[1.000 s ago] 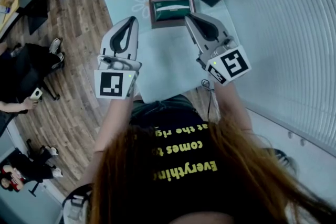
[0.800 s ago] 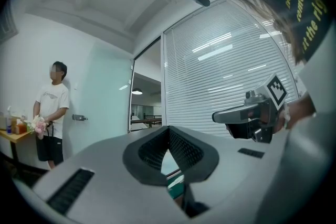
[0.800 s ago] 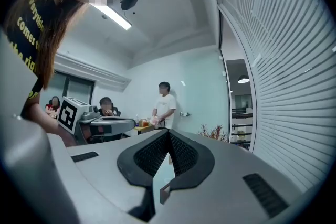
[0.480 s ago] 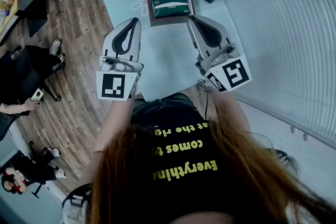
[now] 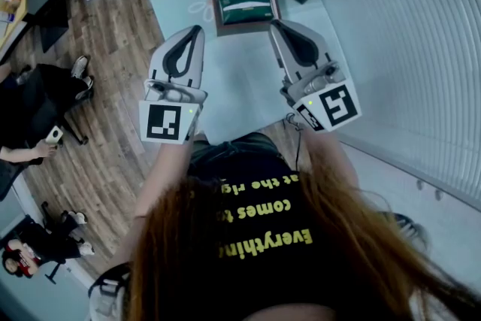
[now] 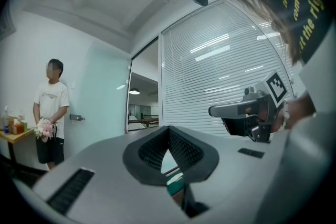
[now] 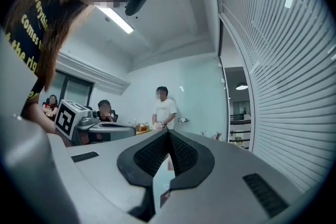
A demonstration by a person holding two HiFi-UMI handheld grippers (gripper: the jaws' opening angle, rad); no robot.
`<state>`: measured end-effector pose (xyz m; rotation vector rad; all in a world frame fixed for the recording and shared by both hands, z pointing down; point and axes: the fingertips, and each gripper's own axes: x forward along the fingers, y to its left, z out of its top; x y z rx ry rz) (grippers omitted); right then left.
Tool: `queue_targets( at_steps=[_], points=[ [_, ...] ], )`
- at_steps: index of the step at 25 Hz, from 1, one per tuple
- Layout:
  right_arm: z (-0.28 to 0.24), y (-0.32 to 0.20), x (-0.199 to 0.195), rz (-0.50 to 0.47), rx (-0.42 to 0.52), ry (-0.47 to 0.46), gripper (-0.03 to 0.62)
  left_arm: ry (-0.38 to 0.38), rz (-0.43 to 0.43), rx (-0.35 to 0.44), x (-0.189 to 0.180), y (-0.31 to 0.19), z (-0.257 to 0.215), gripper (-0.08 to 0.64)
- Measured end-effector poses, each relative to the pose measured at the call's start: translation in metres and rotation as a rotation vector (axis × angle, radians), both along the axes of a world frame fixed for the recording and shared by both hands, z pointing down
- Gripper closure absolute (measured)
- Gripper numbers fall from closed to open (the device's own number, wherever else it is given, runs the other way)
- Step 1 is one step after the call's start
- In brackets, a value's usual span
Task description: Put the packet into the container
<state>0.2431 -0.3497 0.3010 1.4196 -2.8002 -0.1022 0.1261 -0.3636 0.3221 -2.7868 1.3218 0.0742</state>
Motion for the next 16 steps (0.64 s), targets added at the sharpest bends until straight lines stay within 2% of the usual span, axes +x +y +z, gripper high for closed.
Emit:
queue_targets(
  at_steps=[16],
  points=[
    [-0.0042,0.0002,-0.0011,-0.006,0.01,0.011,0.569,0.0,0.008,0.008,0.0043,0.0,-0.0036,0.558]
  ],
)
